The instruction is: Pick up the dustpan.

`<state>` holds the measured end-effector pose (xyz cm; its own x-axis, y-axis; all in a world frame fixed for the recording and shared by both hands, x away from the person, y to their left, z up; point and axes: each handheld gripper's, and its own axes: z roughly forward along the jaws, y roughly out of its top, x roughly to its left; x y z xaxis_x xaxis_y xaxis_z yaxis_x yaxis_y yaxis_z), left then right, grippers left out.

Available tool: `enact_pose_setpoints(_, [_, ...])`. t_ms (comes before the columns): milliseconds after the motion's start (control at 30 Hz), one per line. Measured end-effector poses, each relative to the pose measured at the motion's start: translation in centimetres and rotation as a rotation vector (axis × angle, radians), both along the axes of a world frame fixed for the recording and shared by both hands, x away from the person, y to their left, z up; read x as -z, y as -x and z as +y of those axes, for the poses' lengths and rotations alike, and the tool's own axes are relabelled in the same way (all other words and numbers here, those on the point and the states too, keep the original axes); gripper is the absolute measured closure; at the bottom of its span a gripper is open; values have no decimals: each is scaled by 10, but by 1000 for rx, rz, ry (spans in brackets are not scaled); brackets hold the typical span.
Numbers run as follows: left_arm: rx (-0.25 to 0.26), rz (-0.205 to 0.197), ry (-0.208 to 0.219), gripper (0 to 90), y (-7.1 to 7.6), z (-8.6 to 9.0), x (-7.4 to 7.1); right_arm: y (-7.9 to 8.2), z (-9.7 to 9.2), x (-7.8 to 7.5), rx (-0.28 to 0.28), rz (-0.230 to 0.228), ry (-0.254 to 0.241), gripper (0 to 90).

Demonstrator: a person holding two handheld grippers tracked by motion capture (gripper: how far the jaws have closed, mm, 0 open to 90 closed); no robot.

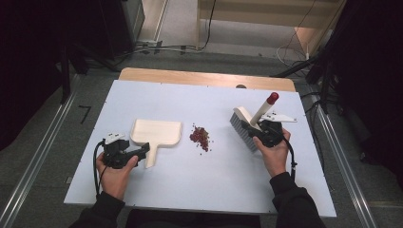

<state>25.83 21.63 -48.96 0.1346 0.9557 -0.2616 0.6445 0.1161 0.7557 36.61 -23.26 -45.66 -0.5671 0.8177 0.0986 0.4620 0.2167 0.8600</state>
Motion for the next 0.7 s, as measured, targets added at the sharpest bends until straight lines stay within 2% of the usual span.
enact_pose_setpoints(100, [-1, 5, -8, 180, 5, -3, 1, 1, -3, 0, 8, -1, 0, 642])
enact_pose_setpoints(200, [2, 13, -42, 180, 10, -12, 2, 2, -5, 0, 13, -1, 2, 642])
enact_pose_setpoints(333, [13, 22, -65, 180, 11, -19, 5, 3, -7, 0, 14, -1, 1, 641])
enact_pose_setpoints(500, [10, 53, -116, 192, 7, -29, 12, 3, -9, 1, 21, 6, -2, 642])
enact_pose_setpoints(700, [6, 67, -149, 255, 0, -40, 17, 2, -7, 2, 17, 13, 4, 642])
